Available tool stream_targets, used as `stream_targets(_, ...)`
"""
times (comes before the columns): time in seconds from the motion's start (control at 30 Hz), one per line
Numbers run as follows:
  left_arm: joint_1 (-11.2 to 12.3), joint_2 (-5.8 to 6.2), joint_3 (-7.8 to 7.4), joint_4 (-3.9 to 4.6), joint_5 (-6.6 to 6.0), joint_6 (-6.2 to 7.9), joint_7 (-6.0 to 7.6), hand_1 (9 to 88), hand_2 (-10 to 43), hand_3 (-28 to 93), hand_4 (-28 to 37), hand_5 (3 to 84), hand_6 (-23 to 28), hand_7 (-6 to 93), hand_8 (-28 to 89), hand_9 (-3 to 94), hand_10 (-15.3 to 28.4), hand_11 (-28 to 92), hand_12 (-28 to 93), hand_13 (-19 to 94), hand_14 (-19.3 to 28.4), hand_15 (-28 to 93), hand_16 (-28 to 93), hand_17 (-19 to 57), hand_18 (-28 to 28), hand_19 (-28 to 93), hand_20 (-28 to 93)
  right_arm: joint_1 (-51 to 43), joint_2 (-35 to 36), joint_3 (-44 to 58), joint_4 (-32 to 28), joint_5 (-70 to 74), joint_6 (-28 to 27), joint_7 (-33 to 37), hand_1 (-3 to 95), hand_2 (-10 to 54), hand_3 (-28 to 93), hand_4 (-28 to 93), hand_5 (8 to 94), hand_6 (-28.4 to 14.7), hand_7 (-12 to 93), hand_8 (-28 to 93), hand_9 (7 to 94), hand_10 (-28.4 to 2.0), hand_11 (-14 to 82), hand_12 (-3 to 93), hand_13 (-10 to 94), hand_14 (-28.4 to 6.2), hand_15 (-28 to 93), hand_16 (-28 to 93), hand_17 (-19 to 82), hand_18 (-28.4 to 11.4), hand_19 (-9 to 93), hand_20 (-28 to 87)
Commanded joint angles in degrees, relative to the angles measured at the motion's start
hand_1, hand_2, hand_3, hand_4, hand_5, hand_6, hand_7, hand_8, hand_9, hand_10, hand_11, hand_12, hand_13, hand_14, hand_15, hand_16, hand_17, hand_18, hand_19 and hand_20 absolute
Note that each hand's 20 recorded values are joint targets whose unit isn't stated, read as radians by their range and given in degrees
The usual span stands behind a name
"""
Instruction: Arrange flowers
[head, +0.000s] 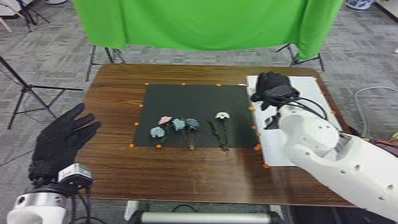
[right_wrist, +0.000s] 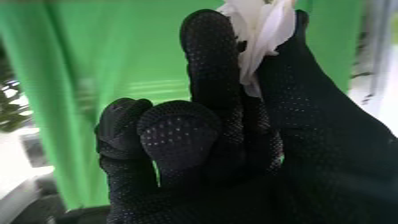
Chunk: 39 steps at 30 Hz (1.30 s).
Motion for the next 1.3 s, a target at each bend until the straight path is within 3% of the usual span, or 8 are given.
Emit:
stream_targets(0.03,0.57,-0.48,-0.52,-0.20,0.21,-0.49,-0.87,25.2,6.1,82,-18.4,39.1,10.6,13.5,-10,36.7,20.4,27,9,28,27.4,51,-10,-8.5,24.2,60,-6,-4.32,0.19,-3.32,-1.57,-0.97,0.04,-1.43,51.3,-9.5,84,-28,81.5,0.0,26,-1,91.4,-8.2,25.1,27.8,83,-3.9,75,15,41,-22.0,93,38)
stream_targets(0.4,-0.37,-0.28,-0.15,-0.02,0.20,-0.82,-0.76,25.2,6.0,82,-18.4,39.1,10.6,13.5,-10,36.7,20.4,27,9,28,27.4,51,-10,-8.5,24.2,60,-6,-4.68,-0.82,-3.82,-2.84,-2.59,0.08,-2.01,50.9,-9.5,84,-28,81.5,0.1,25,-1,91.1,-8.2,25.3,27.9,82,-4.2,75,15,40,-22.1,93,38)
stream_targets(0.63,0.48,-0.51,-0.40,-0.27,-0.02,-0.13,-0.52,25.2,6.1,82,-18.4,39.1,10.6,13.5,-10,36.7,20.4,27,9,28,27.4,51,-10,-8.5,24.2,60,-6,-10.46,-1.54,2.24,-5.15,-3.55,-6.05,-4.92,50.0,-9.5,85,-28,79.4,0.3,26,-1,89.6,-7.9,23.4,29.3,80,-4.6,75,15,39,-21.9,93,37)
stream_targets(1.0,0.72,-0.62,-0.40,-0.32,0.03,-0.18,-0.53,25.4,6.0,82,-18.4,39.1,10.6,13.5,-10,36.7,20.4,27,9,28,27.4,51,-10,-8.5,24.2,60,-6,-14.57,-2.58,6.44,-6.92,-4.40,-12.68,-6.12,45.1,-9.5,86,-28,70.8,-1.4,28,-5,83.3,-8.8,19.2,33.1,75,-5.6,78,14,35,-22.0,93,36)
stream_targets(1.17,0.56,-0.70,-0.38,-0.29,0.14,-0.21,-0.84,25.3,5.9,82,-18.4,39.1,10.6,13.4,-10,36.8,20.4,27,9,28,27.3,51,-10,-8.5,24.2,60,-6,-16.67,-3.68,9.48,-8.02,-4.35,-16.59,-6.32,43.0,-9.5,87,-28,67.1,-1.6,27,-7,78.3,-9.5,24.0,29.7,73,-6.1,79,13,35,-22.2,93,36)
stream_targets(1.3,1.03,-0.75,-0.47,-0.41,0.07,0.07,-0.57,25.4,5.9,82,-18.5,39.1,10.7,13.4,-10,36.7,20.3,27,9,28,27.3,51,-10,-8.5,24.2,60,-6,-18.38,-4.51,12.82,-9.54,-3.26,-19.58,-6.47,39.3,-9.5,90,-28,63.0,-2.2,26,-17,70.4,-12.5,33.3,22.1,70,-7.1,81,12,33,-22.3,93,37)
